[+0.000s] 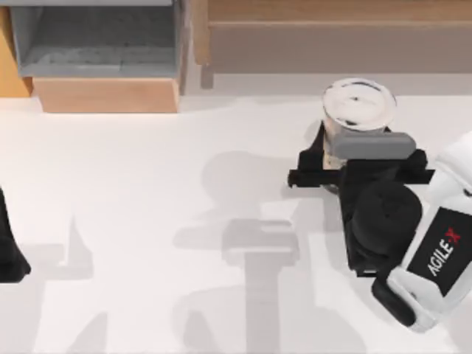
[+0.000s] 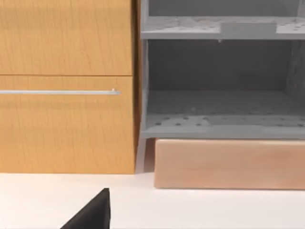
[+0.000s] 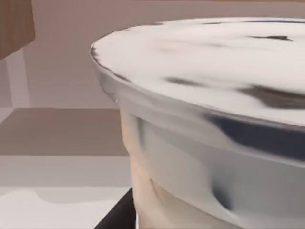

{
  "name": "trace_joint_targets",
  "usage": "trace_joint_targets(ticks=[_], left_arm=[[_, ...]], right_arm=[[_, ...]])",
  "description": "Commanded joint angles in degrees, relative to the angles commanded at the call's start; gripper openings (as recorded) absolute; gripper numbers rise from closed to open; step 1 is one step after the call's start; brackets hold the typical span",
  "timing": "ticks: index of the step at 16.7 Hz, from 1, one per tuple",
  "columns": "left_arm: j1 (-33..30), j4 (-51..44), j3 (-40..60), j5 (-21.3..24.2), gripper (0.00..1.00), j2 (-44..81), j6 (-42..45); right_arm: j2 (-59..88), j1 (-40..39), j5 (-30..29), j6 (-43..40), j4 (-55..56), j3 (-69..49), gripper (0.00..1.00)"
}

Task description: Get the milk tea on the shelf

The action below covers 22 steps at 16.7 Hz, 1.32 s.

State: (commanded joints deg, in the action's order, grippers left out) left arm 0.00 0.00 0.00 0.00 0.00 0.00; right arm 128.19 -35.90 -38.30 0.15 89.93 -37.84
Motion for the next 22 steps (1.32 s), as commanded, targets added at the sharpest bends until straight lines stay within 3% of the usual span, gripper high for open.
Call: trace_joint_targets(ticks=[8, 22], left_arm=[[0.0, 0.0, 0.0, 0.0, 1.00, 0.0, 0.0], [0.0, 0.0, 0.0, 0.0, 1.00, 0.0, 0.0]], right_arm=[[0.0, 0.0, 0.0, 0.0, 0.0, 0.0, 0.02], [-2.7, -0.1, 0.0, 0.1, -2.3, 0.4, 0.00]])
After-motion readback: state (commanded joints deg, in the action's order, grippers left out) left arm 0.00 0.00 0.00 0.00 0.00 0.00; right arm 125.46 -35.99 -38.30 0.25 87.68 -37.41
